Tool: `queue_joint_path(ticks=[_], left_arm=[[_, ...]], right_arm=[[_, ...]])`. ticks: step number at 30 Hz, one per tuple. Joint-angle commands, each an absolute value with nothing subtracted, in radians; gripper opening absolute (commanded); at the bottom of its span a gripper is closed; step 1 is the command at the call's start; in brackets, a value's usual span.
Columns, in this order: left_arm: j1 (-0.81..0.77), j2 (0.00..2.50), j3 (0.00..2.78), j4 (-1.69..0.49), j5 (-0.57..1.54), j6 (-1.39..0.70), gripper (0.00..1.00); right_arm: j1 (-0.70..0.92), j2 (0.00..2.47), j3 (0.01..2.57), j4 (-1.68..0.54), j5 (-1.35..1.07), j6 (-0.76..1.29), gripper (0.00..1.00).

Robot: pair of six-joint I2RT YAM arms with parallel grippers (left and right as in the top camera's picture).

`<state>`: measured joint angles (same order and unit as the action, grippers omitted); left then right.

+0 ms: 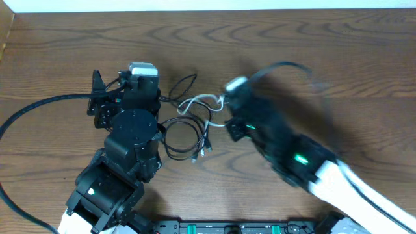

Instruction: Untangle cables

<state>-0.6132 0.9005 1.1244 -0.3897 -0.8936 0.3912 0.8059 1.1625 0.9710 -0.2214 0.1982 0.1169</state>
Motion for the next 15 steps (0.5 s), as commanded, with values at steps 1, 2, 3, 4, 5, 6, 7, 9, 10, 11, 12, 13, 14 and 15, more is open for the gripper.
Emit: queue_joint_path(ticks=[1, 2, 3, 4, 5, 6, 7, 9, 10, 11, 12, 13, 14, 15], left_arm=[[-0.612, 0.894, 1.148, -0.389, -0.906, 0.374, 0.74], [-0.612, 0.894, 1.148, -0.389, -0.906, 0.374, 0.74], [-0.612, 0.894, 1.148, -0.389, -0.906, 0.374, 0.74], [-0.612, 0.894, 1.148, -0.389, -0.906, 0.374, 0.74], [-0.612, 0.894, 1.148, -0.389, -0.906, 0.368, 0.74], [-0.612, 0.894, 1.148, -0.389, -0.906, 0.360, 0.74], [-0.612, 0.894, 1.148, -0.389, -0.904, 0.353, 0.74], [-0.612, 0.894, 1.148, -0.389, -0.902, 0.353, 0.74], [-0.612, 0.894, 1.148, -0.389, -0.902, 0.353, 0.74], [-0.612, 0.894, 1.148, -0.389, -0.902, 0.353, 0.74], [-0.612, 0.894, 1.148, -0.389, -0.902, 0.353, 0.74], [-0.612, 0.894, 1.148, -0.389, -0.899, 0.353, 0.74], [-0.612, 0.894, 1.148, -0.389, -0.892, 0.348, 0.74], [-0.612, 0.894, 1.147, -0.389, -0.876, 0.341, 0.74]], right_arm=[[0.786, 0.984, 1.004, -0.228, 0.227, 0.077, 0.01], [0.780, 0.938, 1.010, -0.228, 0.227, 0.071, 0.01], [0.773, 0.894, 1.015, -0.228, 0.227, 0.064, 0.01], [0.764, 0.847, 1.023, -0.228, 0.226, 0.056, 0.01], [0.758, 0.813, 1.029, -0.228, 0.226, 0.049, 0.01], [0.751, 0.769, 1.040, -0.228, 0.227, 0.042, 0.01], [0.746, 0.729, 1.050, -0.228, 0.226, 0.030, 0.01], [0.745, 0.674, 1.068, -0.230, 0.226, 0.018, 0.01], [0.745, 0.648, 1.077, -0.232, 0.226, 0.006, 0.01], [0.745, 0.622, 1.089, -0.238, 0.227, -0.007, 0.01], [0.745, 0.604, 1.099, -0.246, 0.228, -0.015, 0.01], [0.745, 0.589, 1.107, -0.256, 0.230, -0.017, 0.01], [0.745, 0.577, 1.114, -0.266, 0.229, -0.016, 0.01], [0.745, 0.572, 1.114, -0.271, 0.224, -0.014, 0.01]])
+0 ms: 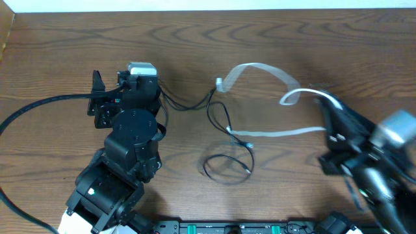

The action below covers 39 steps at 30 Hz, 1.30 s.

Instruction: Untangle cables

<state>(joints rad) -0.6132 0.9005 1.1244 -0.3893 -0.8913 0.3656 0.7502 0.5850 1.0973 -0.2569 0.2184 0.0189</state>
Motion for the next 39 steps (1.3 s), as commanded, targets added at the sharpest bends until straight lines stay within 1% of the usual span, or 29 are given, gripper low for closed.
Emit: queue_joint_path(ticks=[1, 3, 5, 9, 12, 13, 15, 20, 26, 31, 32, 35, 39], left_arm=[[-0.612, 0.894, 1.147, -0.389, -0.856, 0.336, 0.74], [-0.612, 0.894, 1.147, -0.389, -0.810, 0.334, 0.74], [-0.612, 0.894, 1.147, -0.395, -0.784, 0.334, 0.74], [-0.612, 0.896, 1.147, -0.421, -0.769, 0.334, 0.74], [-0.612, 0.903, 1.147, -0.423, -0.768, 0.334, 0.74], [-0.612, 0.908, 1.147, -0.422, -0.765, 0.333, 0.74], [-0.612, 0.919, 1.147, -0.422, -0.749, 0.326, 0.74], [-0.612, 0.967, 1.147, -0.422, -0.679, 0.319, 0.74], [-0.612, 1.028, 1.147, -0.427, -0.679, 0.284, 0.74], [-0.613, 1.062, 1.147, -0.441, -0.615, 0.260, 0.74], [-0.613, 1.066, 1.147, -0.444, -0.605, 0.260, 0.74], [-0.613, 1.072, 1.147, -0.457, -0.589, 0.259, 0.74], [-0.613, 1.072, 1.146, -0.472, -0.590, 0.260, 0.74]], right_arm=[[0.746, 0.571, 1.114, -0.282, 0.210, -0.006, 0.01], [0.746, 0.590, 1.112, -0.316, 0.194, 0.006, 0.01], [0.746, 0.616, 1.113, -0.361, 0.235, -0.015, 0.01], [0.746, 0.671, 1.113, -0.433, 0.554, -0.069, 0.01], [0.746, 0.704, 1.113, -0.456, 0.730, -0.108, 0.01], [0.746, 0.713, 1.113, -0.460, 0.757, -0.107, 0.01], [0.746, 0.728, 1.113, -0.464, 0.703, -0.102, 0.01], [0.746, 0.802, 1.113, -0.401, 0.412, -0.076, 0.01], [0.744, 0.968, 1.113, -0.210, 0.361, -0.088, 0.01], [0.743, 1.085, 1.114, 0.014, 0.073, -0.083, 0.01], [0.743, 1.095, 1.119, 0.047, 0.044, -0.083, 0.01], [0.741, 1.086, 1.151, 0.055, 0.072, -0.094, 0.01], [0.739, 1.023, 1.227, 0.020, 0.191, -0.199, 0.01]])
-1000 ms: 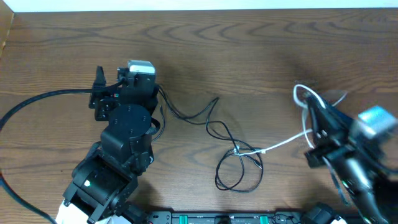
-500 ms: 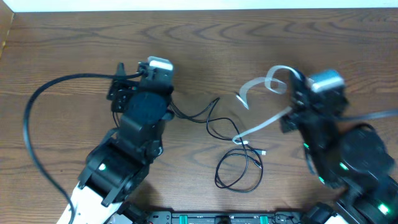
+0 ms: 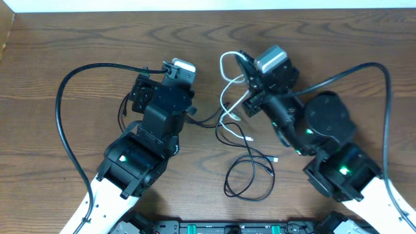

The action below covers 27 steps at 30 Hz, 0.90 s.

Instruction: Untangle cables

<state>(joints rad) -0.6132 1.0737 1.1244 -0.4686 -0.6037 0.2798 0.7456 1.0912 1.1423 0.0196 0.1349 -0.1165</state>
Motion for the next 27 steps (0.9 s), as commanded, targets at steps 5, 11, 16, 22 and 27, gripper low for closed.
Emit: queue_joint_path(ticks=[5, 11, 16, 22, 27], left_arm=[[-0.613, 1.072, 1.145, -0.471, -0.589, 0.260, 0.74], [-0.613, 1.083, 1.145, -0.471, -0.589, 0.260, 0.74], [-0.613, 1.093, 1.145, -0.471, -0.589, 0.260, 0.74], [-0.613, 1.094, 1.145, -0.471, -0.590, 0.260, 0.74], [-0.613, 1.094, 1.145, -0.472, -0.590, 0.260, 0.74]], right_arm=[[0.738, 0.906, 1.337, -0.073, 0.382, -0.345, 0.01], [0.736, 0.796, 1.390, -0.100, 0.600, -0.510, 0.01], [0.736, 0.762, 1.427, -0.100, 0.771, -0.583, 0.01], [0.736, 0.762, 1.432, -0.104, 0.993, -0.719, 0.01], [0.726, 0.764, 1.428, -0.163, 1.173, -0.742, 0.01]])
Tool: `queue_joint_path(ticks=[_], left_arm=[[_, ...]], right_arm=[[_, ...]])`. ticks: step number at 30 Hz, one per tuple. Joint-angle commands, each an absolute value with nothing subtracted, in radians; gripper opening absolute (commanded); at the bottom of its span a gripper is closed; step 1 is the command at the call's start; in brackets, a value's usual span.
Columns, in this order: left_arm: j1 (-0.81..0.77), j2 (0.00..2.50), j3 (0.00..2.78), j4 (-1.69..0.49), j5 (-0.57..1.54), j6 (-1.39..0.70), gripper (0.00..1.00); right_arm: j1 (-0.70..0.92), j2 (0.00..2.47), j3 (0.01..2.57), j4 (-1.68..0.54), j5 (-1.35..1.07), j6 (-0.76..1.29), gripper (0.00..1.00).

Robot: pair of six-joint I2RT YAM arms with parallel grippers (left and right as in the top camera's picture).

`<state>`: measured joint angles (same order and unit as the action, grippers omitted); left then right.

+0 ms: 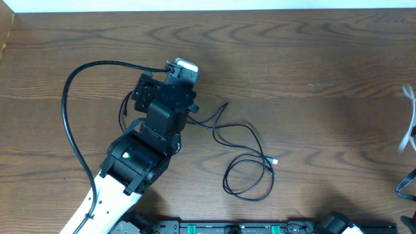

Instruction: Untangle cables

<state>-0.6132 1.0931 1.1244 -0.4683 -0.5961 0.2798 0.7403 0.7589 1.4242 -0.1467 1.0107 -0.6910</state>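
A thin black cable lies on the table. It runs from my left gripper out to the right, bends down, and ends in a loop with a small plug. One end of it disappears under the left gripper, whose fingers are hidden beneath the wrist; it looks shut on that end. At the far right edge a blurred strip of white cable shows, well apart from the black one. The right gripper is out of view.
A thick black supply cable arcs from the left arm over the left part of the wooden table. A bit of dark cable shows at the right edge. A rack lines the front edge.
The right arm, which stood at the centre with white cable loops beside the black one, has left the view. The white cable is now at the right edge. The left arm has hardly moved.
At first both cables lay bunched between the arms. Then the right arm was far right with the white cable stretched out, the black one strung from the left gripper. Later both arms met at the centre. Now the black cable lies alone.
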Motion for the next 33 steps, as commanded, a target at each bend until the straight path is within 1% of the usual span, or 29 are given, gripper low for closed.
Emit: queue_joint_path(ticks=[1, 4, 8, 15, 18, 24, 29, 33], left_arm=[[-0.613, 1.094, 1.145, -0.472, -0.590, 0.260, 0.74], [-0.613, 1.094, 1.145, -0.475, -0.590, 0.260, 0.74], [-0.613, 1.094, 1.145, -0.495, -0.589, 0.260, 0.74], [-0.613, 1.094, 1.145, -0.516, -0.586, 0.260, 0.74], [-0.613, 1.094, 1.145, -0.516, -0.586, 0.260, 0.75], [-0.613, 1.094, 1.145, -0.525, -0.586, 0.260, 0.74], [-0.613, 1.094, 1.145, -0.536, -0.586, 0.260, 0.75], [-0.613, 1.094, 1.145, -0.541, -0.586, 0.260, 0.75]], right_arm=[[0.719, 0.764, 1.427, -0.178, 1.197, -0.741, 0.01], [0.684, 0.764, 1.424, -0.213, 1.243, -0.726, 0.01], [0.607, 0.764, 1.424, -0.218, 1.234, -0.704, 0.01], [0.430, 0.802, 1.415, -0.324, 1.046, -0.550, 0.01], [0.334, 0.879, 1.415, -0.385, 0.976, -0.492, 0.01], [0.100, 1.076, 1.415, -0.414, 0.807, -0.401, 0.01], [-0.095, 1.209, 1.415, -0.396, 0.579, -0.341, 0.01], [-0.259, 1.295, 1.416, -0.324, 0.474, -0.325, 0.01]])
